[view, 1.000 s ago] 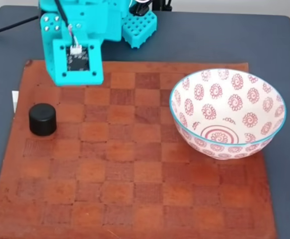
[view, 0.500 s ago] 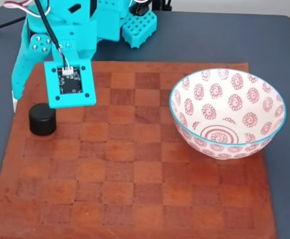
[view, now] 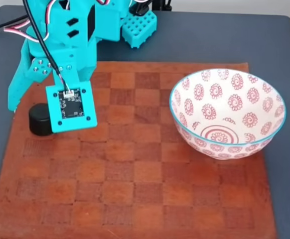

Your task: Grasp a black cylinder and put it in a bowl.

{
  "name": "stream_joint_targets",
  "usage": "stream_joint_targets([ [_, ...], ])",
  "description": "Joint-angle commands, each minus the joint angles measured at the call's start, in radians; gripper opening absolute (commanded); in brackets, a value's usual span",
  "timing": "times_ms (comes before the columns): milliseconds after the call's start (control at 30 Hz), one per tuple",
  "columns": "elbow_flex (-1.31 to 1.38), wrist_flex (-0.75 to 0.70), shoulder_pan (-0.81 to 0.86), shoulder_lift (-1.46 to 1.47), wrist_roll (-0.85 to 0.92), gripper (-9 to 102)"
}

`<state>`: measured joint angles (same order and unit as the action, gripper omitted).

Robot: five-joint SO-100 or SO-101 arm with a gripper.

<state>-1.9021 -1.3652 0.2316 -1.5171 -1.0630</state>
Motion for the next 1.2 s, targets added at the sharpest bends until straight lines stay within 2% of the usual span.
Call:
stream_joint_targets([
  [0, 0.040, 0.023, 0.008, 0.003, -0.005, 39],
  [100, 0.026, 0.064, 0.008, 0.015, -0.008, 38],
  [600, 0.043, 0.069, 0.011, 0.084, -0.014, 37],
  [800, 0.043, 0.069, 0.026, 0.081, -0.011, 26],
  [1167, 0.040, 0.123, 0.028, 0.086, 0.003, 13],
])
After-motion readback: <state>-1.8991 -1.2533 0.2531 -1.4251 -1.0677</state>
